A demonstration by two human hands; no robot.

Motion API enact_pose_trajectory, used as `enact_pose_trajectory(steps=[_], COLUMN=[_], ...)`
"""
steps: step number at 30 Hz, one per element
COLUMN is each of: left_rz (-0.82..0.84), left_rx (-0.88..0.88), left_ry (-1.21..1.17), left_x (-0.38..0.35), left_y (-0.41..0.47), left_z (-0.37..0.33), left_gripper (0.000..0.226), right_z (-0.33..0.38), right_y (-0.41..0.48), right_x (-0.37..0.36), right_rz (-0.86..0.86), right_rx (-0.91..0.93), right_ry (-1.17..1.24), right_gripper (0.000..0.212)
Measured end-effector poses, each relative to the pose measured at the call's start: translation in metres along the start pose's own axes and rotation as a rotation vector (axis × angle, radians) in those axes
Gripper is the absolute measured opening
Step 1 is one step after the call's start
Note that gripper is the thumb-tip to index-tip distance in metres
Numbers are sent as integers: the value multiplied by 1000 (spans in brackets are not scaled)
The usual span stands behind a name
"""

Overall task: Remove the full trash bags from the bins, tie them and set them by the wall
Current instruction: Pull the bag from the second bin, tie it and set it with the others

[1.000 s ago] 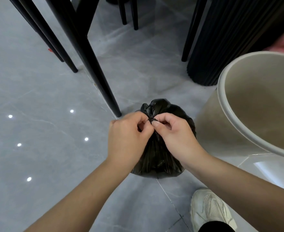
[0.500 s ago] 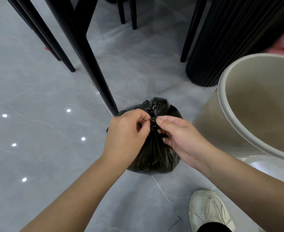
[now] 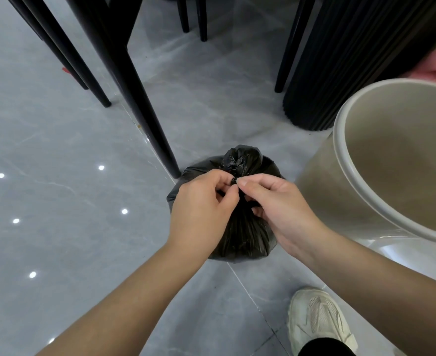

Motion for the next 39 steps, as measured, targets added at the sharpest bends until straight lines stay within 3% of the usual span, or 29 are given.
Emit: enact_pose_trajectory(steps=[9, 12, 17, 19, 21, 24, 32, 36, 39], left_rz=[-46, -41, -77, -70, -48, -23, -21, 33, 33], left_rx=[56, 9, -138, -187, -225, -304, -368, -319, -268], left_ry=[48, 136, 303, 371, 418, 473, 433, 348, 373], left_x=[-2, -3, -2, -4, -5, -7, 3, -1, -3], left_y=[-2, -5, -8, -7, -5, -6, -5, -2, -4], left_z=[4, -2, -17, -20, -23, -33, -37, -28, -24], left_gripper=[9, 10, 14, 17, 17, 18, 15, 15, 10], right_z=[10, 5, 3, 11, 24, 25, 17, 8, 5], right_y=[-3, 0, 3, 2, -2, -1, 10, 5, -3], right_x=[3, 7, 9, 9, 5, -8, 1, 5, 40], right_rz=[-67, -99, -75, -62, -46, 39, 2, 142, 39], right_rx=[108, 72, 57, 148, 271, 343, 366, 333, 287], right_ry=[-109, -172, -76, -214, -537, -877, -877, -818, -790], right_gripper=[7, 8, 13, 26, 38, 40, 30, 59, 54])
Point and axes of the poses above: each hand's wrist, its own y-axis towards the middle knuckle, its own x-axis out of the back of the hand, z = x × y, the point moved 10 cm from there along y, towards the middle knuckle, and after that the axes turned 14 degrees about z, right-handed, at the moved point
